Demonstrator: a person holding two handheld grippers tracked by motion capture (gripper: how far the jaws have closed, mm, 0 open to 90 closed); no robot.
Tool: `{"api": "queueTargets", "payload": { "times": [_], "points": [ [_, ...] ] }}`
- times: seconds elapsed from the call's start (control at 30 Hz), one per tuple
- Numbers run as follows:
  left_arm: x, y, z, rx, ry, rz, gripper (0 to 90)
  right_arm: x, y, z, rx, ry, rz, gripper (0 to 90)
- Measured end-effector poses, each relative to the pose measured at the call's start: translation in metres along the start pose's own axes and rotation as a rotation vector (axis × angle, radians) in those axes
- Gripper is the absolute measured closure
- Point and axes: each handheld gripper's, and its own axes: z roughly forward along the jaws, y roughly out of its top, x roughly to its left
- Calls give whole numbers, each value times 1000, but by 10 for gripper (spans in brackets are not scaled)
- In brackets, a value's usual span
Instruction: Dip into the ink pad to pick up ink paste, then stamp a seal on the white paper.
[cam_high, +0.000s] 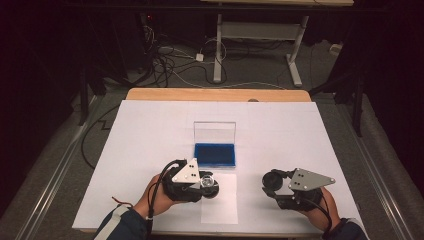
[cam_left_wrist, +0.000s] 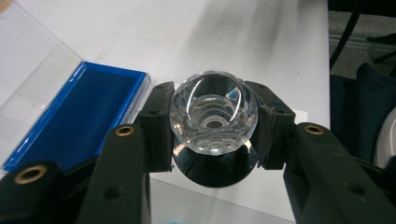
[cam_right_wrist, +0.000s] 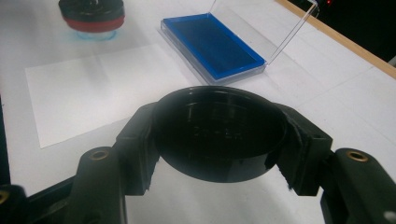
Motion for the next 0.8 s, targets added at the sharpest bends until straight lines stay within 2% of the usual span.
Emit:
{"api": "queueTargets", "payload": {
  "times": [0.17, 0.37, 0.63, 0.8],
  "points": [
    [-4, 1, 4, 17, -11, 5, 541, 1, 2, 2, -2, 5, -1, 385],
    [-3, 2, 8, 16, -19, 4, 541, 1, 0, 2, 2, 11, 1, 385],
    [-1, 1, 26, 59, -41, 17, 541, 4, 0, 3, 8, 15, 2, 385],
    [-2, 6, 34, 62, -53, 27, 541, 3, -2, 1, 13, 9, 4, 384]
  ]
}}
